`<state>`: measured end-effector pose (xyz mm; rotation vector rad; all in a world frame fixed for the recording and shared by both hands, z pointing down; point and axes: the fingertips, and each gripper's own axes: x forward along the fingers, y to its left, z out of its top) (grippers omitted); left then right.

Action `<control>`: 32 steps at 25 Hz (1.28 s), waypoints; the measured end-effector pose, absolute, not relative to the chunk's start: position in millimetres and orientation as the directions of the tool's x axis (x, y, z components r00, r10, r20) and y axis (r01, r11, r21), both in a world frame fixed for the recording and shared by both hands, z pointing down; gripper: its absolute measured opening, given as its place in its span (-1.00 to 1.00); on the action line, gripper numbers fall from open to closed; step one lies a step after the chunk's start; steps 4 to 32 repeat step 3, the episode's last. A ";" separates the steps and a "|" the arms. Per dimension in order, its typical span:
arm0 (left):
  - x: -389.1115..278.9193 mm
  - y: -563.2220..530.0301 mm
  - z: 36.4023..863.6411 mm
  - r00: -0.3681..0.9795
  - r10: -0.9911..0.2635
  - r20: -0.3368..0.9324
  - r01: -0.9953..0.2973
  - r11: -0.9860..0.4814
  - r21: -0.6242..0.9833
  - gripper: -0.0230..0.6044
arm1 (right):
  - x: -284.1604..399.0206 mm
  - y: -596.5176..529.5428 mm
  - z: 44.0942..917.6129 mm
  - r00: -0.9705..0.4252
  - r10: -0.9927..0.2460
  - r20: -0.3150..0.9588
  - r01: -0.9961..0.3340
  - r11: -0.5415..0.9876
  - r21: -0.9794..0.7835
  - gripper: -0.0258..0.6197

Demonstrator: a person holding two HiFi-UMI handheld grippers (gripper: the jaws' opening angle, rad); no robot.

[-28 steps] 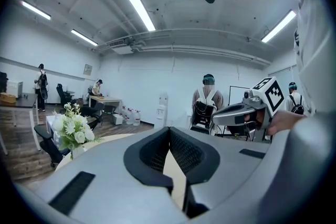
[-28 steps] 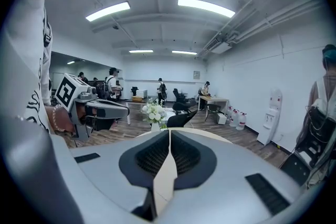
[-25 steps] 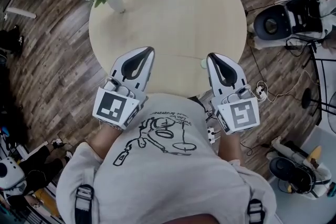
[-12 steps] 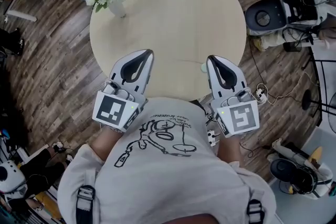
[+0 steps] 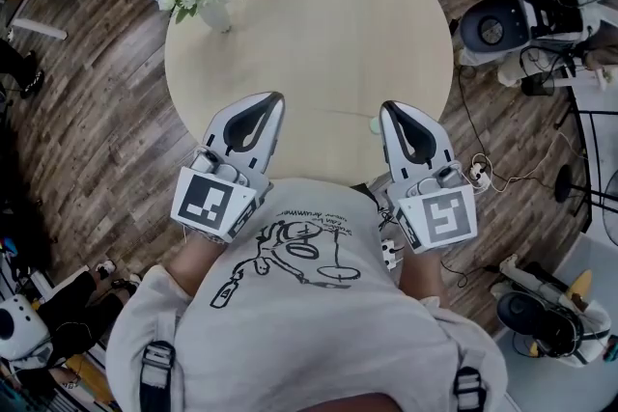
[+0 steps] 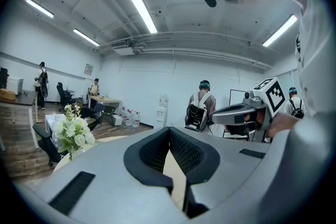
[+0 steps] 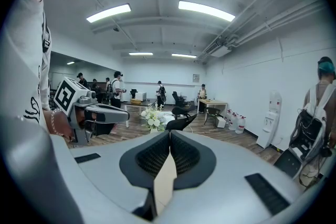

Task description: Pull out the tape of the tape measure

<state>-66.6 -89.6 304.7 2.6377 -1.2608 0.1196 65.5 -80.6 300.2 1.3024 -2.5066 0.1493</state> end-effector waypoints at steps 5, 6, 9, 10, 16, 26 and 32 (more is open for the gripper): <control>-66.2 -92.7 308.2 0.630 -0.758 0.171 -0.777 -0.610 0.159 -0.86 | 65.8 -83.1 301.3 -0.539 -0.780 0.319 -0.812 0.582 0.049 -0.89; -66.2 -92.7 308.2 0.630 -0.758 0.171 -0.777 -0.610 0.159 -0.86 | 65.8 -83.1 301.3 -0.539 -0.780 0.319 -0.812 0.582 0.049 -0.89; -66.2 -92.7 308.2 0.630 -0.758 0.171 -0.777 -0.610 0.159 -0.86 | 65.8 -83.1 301.3 -0.539 -0.780 0.319 -0.812 0.582 0.049 -0.89; -66.2 -92.7 308.2 0.630 -0.758 0.171 -0.777 -0.610 0.159 -0.86 | 65.8 -83.1 301.3 -0.539 -0.780 0.319 -0.812 0.582 0.049 -0.89; -66.2 -92.7 308.2 0.630 -0.758 0.171 -0.777 -0.610 0.159 -0.86 | 65.8 -83.1 301.3 -0.539 -0.780 0.319 -0.812 0.582 0.049 -0.89; -66.2 -92.7 308.2 0.630 -0.758 0.171 -0.777 -0.610 0.159 -0.86 | 65.8 -83.1 301.3 -0.539 -0.780 0.319 -0.812 0.582 0.049 -0.89; -66.2 -92.7 308.2 0.630 -0.758 0.171 -0.777 -0.610 0.159 -0.86 | 65.8 -83.1 301.3 -0.539 -0.780 0.319 -0.812 0.582 0.049 -0.89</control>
